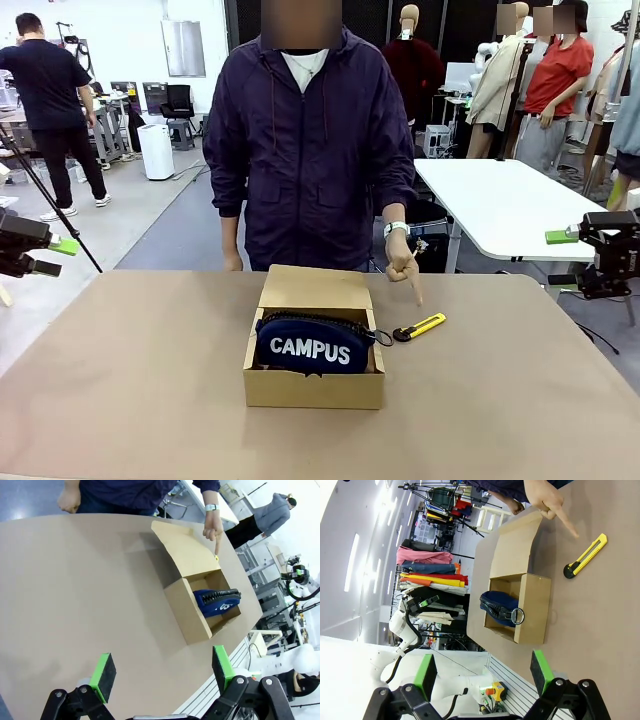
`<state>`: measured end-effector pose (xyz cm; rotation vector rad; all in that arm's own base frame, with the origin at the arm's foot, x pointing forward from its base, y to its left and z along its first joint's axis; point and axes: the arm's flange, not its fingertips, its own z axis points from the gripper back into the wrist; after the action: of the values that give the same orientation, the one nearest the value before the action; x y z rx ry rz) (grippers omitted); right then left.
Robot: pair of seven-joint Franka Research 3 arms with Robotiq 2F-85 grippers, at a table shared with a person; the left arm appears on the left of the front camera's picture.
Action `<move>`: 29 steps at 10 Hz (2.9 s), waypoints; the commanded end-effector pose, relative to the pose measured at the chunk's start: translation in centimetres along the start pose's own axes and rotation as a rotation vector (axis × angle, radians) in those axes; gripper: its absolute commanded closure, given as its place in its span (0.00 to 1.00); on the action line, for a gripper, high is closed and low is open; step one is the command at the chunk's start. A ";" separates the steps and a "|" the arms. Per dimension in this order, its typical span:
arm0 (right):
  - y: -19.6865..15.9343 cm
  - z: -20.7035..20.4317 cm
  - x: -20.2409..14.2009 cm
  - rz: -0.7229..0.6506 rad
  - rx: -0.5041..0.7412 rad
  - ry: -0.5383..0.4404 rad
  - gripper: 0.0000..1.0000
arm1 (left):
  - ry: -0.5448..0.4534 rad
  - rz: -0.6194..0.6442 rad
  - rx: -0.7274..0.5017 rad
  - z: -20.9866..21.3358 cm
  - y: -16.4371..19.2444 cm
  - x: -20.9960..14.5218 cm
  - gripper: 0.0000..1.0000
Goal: Pack the items into the box.
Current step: Pick up the item indicated by the person and place it inside the Mailer Box.
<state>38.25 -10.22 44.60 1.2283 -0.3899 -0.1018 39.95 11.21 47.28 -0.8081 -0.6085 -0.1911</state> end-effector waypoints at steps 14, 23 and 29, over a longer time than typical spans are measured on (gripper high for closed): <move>1.5 -26.1 8.9 0.419 -1.108 0.493 0.00 | 0.006 0.009 -0.004 0.3 -0.1 0.0 0.00; -0.4 -30.8 11.3 1.470 -0.561 1.145 0.00 | 0.006 0.009 -0.004 0.3 -0.1 0.0 0.00; -0.5 -32.3 8.0 1.733 -0.535 1.513 0.00 | 0.006 0.009 -0.004 0.3 -0.1 0.0 0.00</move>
<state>57.13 17.22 36.29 -0.0140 0.0164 1.9401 39.89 11.26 47.29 -0.8093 -0.6089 -0.1899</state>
